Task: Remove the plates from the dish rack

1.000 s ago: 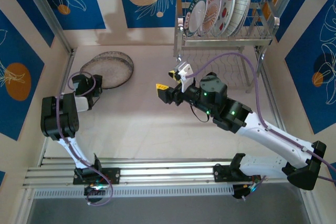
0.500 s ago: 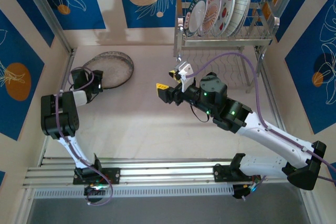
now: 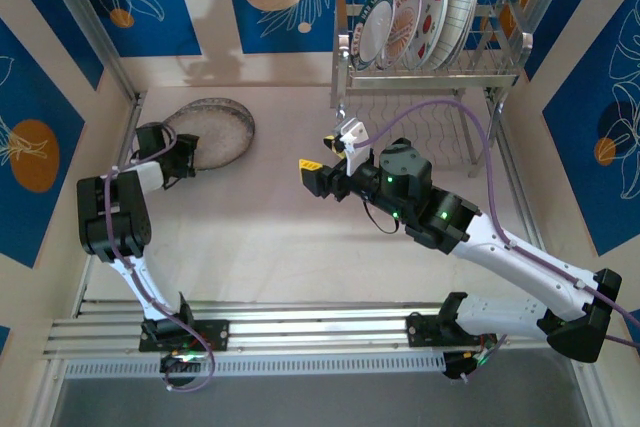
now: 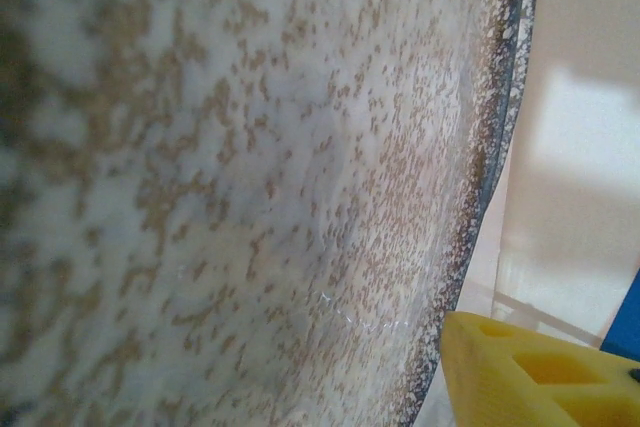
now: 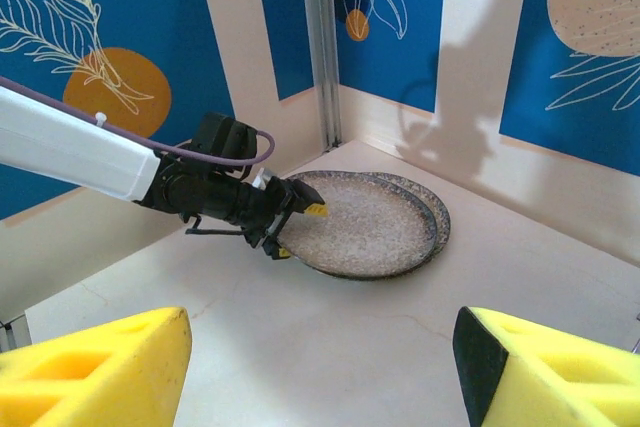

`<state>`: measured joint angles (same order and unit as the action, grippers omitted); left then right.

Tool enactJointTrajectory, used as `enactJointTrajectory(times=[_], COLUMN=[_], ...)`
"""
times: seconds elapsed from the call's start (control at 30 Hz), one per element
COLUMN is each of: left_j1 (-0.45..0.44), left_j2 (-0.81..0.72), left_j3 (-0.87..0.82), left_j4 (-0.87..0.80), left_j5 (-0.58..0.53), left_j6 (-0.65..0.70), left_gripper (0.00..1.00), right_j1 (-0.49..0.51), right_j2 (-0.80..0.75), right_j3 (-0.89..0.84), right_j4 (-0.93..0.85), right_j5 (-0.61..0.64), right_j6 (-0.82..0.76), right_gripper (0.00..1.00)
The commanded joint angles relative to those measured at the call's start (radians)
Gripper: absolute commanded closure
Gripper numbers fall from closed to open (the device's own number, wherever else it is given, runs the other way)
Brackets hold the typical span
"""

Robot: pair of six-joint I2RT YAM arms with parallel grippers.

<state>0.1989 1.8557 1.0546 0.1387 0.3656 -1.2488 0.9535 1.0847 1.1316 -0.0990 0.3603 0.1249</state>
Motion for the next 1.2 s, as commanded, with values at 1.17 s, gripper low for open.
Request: enactJointTrajectory(times=[1.17], left_j1=[0.003], left_j2=[0.104], left_j3=[0.344], left_j4=[-0.579], left_j5=[-0.096], left_j6=[0.133], left_gripper=[0.27], right_j1=[-0.004], right_j2=[-0.017], right_j3=[0.031], right_j4=[-0.019], right_j5=[0.039], right_j6=[0.032], right_gripper=[0.28])
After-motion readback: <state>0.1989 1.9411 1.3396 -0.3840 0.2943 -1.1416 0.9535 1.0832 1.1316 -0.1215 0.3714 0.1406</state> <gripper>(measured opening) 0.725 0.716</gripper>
